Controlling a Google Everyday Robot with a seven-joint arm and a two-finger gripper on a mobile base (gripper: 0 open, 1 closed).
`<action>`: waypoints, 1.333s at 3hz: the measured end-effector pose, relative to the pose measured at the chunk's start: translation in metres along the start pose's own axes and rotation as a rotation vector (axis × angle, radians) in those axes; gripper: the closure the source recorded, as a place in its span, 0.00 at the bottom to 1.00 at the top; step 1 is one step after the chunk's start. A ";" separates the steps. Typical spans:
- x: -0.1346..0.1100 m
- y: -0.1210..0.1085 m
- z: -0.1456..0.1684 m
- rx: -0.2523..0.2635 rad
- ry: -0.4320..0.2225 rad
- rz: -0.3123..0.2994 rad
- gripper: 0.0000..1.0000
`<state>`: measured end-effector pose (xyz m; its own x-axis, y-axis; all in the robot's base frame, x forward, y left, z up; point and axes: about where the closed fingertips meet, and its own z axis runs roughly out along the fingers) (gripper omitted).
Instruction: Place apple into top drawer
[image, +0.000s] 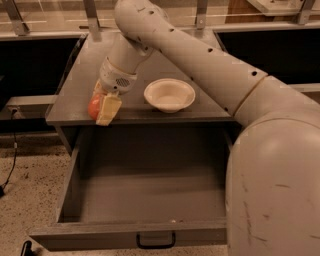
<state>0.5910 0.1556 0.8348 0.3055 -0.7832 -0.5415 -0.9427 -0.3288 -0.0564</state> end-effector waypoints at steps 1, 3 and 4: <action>-0.002 0.006 0.000 0.009 0.009 -0.031 1.00; 0.004 0.012 -0.004 0.022 -0.011 -0.026 1.00; -0.010 0.039 -0.017 0.084 -0.111 -0.093 1.00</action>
Offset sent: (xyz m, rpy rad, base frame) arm -0.1393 -0.0205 -0.0134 0.0222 -0.5678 0.4250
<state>0.5537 0.1418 0.8523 0.3797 -0.6869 -0.6197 -0.9204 -0.3479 -0.1783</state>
